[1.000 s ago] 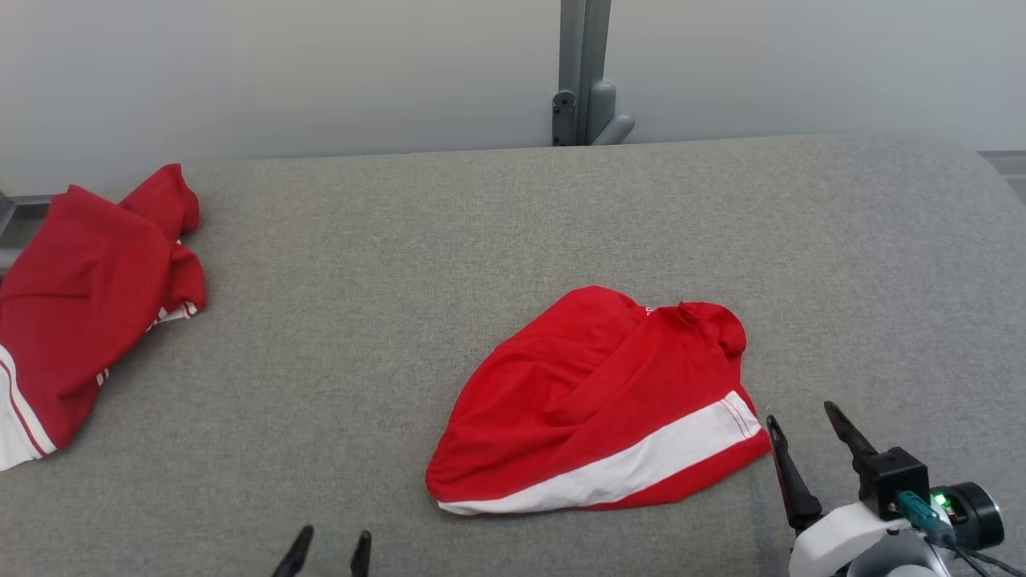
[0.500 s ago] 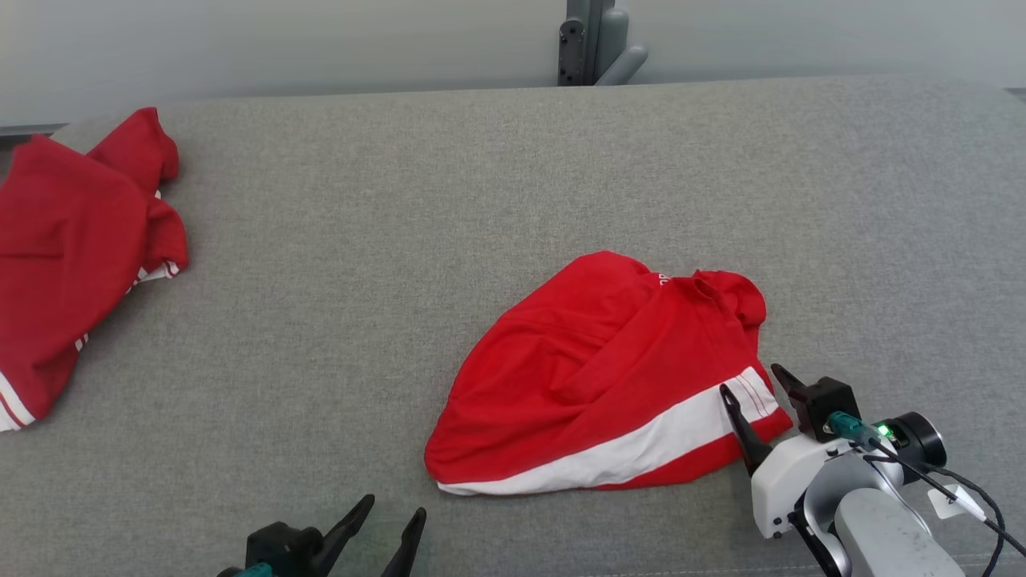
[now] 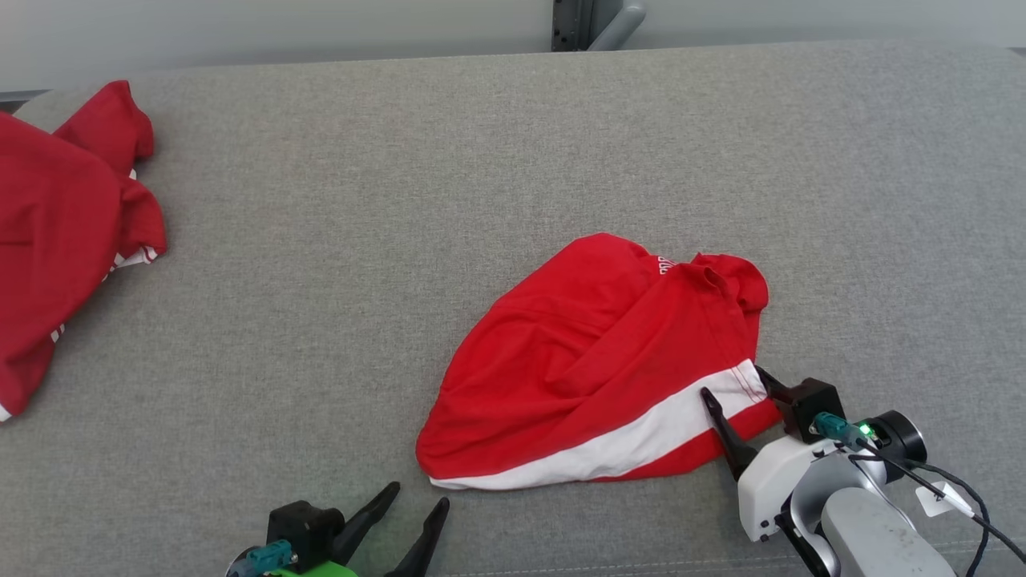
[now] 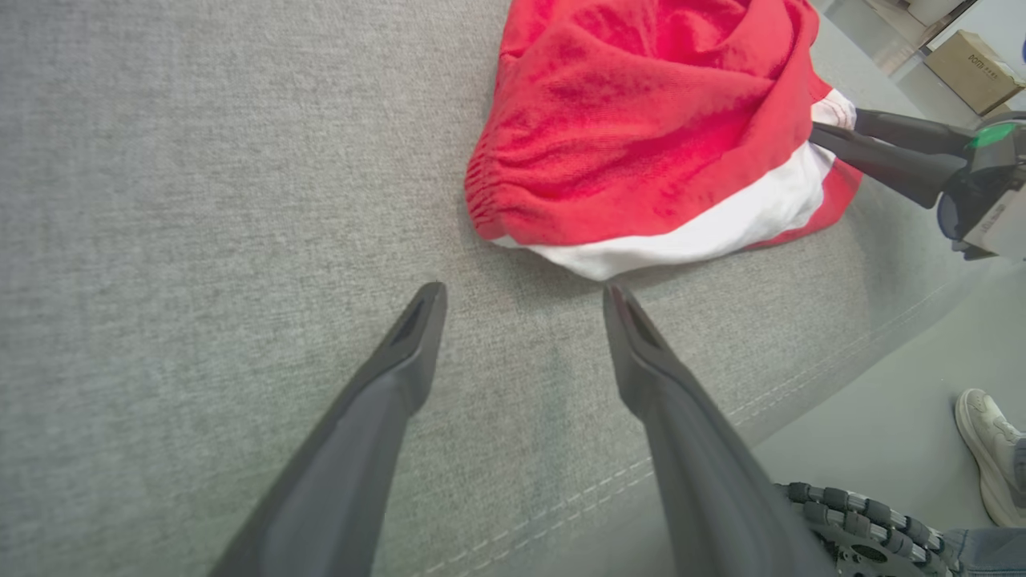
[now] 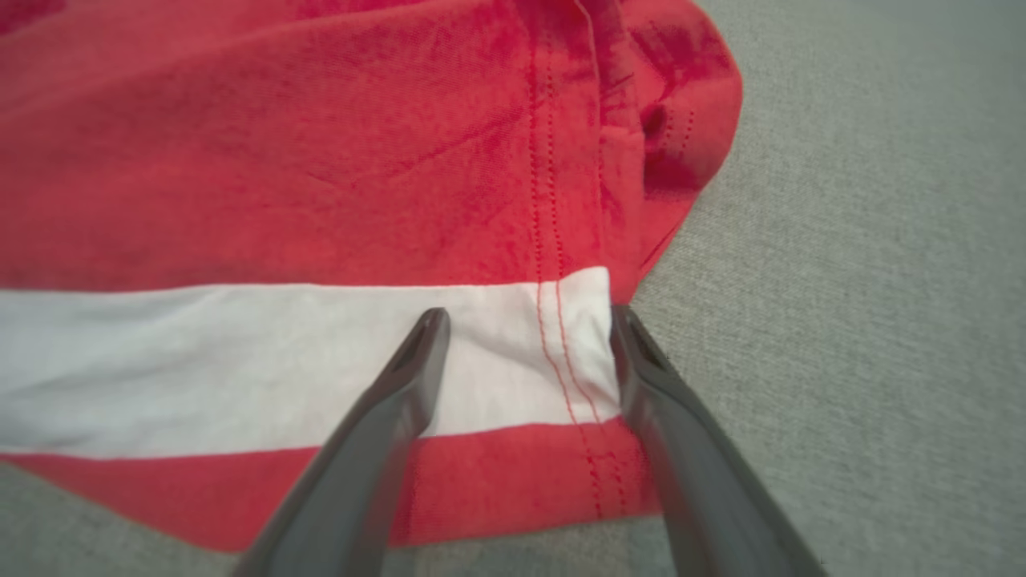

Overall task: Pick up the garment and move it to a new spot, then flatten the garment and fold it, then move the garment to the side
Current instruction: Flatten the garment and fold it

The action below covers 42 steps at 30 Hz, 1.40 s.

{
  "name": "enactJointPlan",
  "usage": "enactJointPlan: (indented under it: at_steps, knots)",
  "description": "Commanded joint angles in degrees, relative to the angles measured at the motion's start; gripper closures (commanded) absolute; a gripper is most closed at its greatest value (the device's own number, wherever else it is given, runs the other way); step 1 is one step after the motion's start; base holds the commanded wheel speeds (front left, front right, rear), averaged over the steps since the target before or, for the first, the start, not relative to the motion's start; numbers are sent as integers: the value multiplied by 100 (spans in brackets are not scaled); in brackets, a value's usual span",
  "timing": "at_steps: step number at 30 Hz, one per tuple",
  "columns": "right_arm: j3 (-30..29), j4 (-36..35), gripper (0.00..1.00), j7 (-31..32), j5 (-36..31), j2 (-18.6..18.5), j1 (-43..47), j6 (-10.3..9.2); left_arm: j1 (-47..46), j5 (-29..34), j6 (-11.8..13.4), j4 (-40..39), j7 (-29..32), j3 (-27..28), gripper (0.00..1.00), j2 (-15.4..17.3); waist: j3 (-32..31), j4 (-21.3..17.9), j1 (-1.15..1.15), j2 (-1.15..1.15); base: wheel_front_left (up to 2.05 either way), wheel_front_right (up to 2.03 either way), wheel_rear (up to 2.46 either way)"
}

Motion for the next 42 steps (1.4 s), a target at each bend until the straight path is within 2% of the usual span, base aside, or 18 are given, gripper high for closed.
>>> enactJointPlan:
  at_steps: [1,20,30,31,32,33,34,36,37,42]
  knots:
    - [23,-10,0,-16,34,-15,-13,-8,-102,-13,-17,17,-39,-6,0,54,16,-28,0,0,0,0,0]
    - [289,-134,0,44,237,-87,-18,-8,-509,-498,-17,274,-209,-578,0,144,114,-138,0,0,0,0,0]
    - [301,-174,0,24,234,-108,-11,-8,-735,-676,-17,444,-277,-873,0,61,157,-205,0,0,0,0,0]
    - [302,-175,4,22,238,-111,-2,-8,-754,-663,-17,435,-282,-936,0,60,155,-211,0,0,0,0,0]
    - [309,-174,20,31,250,-112,11,-8,-771,-688,-17,440,-292,-967,4,71,151,-216,0,0,0,0,0]
    - [328,-177,40,43,264,-111,25,-8,-789,-708,-17,438,-302,-999,21,80,147,-220,0,0,0,0,0]
    - [360,-189,55,49,277,-109,36,-8,-801,-731,-17,423,-308,-1043,36,91,140,-223,0,0,0,0,0]
    - [384,-224,88,6,311,-130,63,-8,-818,-774,-18,393,-323,-1102,83,113,119,-231,0,0,0,0,0]
    - [397,-240,100,1,345,-139,85,-8,-835,-791,-18,378,-328,-1123,100,136,108,-233,0,0,0,0,0]
    - [380,-372,100,-5,443,-186,191,-8,-848,-836,-18,281,-333,-1199,100,214,56,-242,0,0,0,0,0]
